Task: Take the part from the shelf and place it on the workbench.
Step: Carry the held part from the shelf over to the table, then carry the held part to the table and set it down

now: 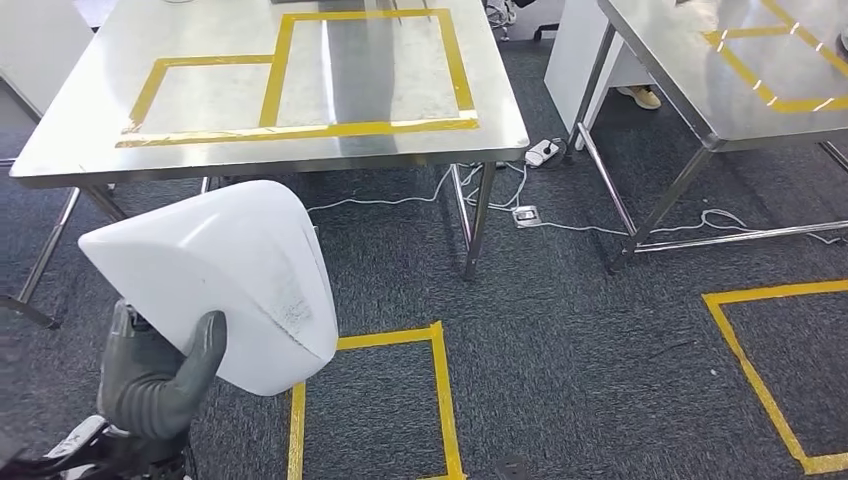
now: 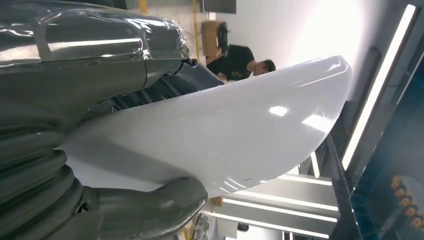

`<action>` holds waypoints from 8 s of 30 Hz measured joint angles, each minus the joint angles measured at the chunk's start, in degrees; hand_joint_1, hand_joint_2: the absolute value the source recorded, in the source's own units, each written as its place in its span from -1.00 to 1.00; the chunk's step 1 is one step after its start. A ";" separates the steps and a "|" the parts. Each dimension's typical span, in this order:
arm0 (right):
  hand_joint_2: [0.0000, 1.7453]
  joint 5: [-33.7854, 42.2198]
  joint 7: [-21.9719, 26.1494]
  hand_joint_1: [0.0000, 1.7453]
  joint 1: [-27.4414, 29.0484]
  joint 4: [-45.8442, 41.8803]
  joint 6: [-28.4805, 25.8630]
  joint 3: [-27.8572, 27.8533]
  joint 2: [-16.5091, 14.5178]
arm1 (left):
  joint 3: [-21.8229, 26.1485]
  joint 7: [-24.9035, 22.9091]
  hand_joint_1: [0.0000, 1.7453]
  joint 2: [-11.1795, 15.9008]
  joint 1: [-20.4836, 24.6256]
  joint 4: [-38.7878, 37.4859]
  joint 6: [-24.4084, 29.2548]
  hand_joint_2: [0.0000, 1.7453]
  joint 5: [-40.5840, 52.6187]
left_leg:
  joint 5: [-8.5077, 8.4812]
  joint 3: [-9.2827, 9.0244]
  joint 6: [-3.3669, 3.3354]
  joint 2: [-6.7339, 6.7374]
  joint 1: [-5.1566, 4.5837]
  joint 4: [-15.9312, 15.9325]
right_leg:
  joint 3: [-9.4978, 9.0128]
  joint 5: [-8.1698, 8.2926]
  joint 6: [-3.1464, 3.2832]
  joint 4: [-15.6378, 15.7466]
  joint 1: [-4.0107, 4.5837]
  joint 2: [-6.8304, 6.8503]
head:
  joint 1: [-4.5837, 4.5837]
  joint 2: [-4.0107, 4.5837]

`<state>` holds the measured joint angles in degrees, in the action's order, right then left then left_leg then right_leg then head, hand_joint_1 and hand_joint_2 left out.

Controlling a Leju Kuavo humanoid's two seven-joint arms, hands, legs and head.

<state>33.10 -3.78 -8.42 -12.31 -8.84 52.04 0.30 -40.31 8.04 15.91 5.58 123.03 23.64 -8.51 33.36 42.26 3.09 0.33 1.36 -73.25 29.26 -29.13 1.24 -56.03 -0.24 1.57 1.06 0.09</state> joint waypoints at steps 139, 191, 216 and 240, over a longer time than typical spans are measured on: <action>1.00 4.75 -0.64 -1.00 1.75 0.00 -0.96 -0.04 4.64 | -0.52 -0.74 1.00 -1.60 2.73 -1.09 -3.71 1.00 0.89 | -3.42 -9.31 -5.17 -0.77 -1.76 13.39 | 8.80 -5.74 -2.67 -17.19 -0.35 -1.14 | 0.71 0.00; 1.00 4.67 -0.83 -1.00 1.41 -0.02 -0.76 -0.05 4.52 | -0.50 -1.31 1.00 -1.87 2.52 -1.41 -3.77 1.00 1.04 | -2.63 -8.01 -3.98 0.23 -0.09 11.68 | 8.85 -8.36 -3.24 -18.38 -0.44 -1.71 | 2.23 0.00; 1.00 4.67 -0.94 -1.00 1.27 -0.01 -0.63 -0.05 4.19 | -0.48 -1.58 1.00 -1.78 2.51 -1.41 -3.77 1.00 1.10 | -4.02 -6.80 -3.07 -0.16 -0.15 11.91 | -0.30 -3.45 -2.20 -2.36 0.25 -1.85 | 0.45 0.00; 1.00 6.26 -0.51 -1.00 1.45 0.00 0.25 -0.04 4.95 | -0.81 -2.35 1.00 -3.62 3.69 -2.50 -4.59 1.00 2.40 | -3.24 -3.68 -1.18 -0.28 -0.26 5.80 | 0.09 -0.82 -0.31 -0.72 0.39 -1.96 | 0.75 0.00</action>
<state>39.36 -4.29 -6.97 -12.31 -8.59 52.00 5.25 -41.12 5.69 12.28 9.27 120.54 19.05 -6.11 30.12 38.59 1.91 0.05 1.10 -67.45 29.35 -29.95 0.93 -56.75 0.14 -0.39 1.80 0.09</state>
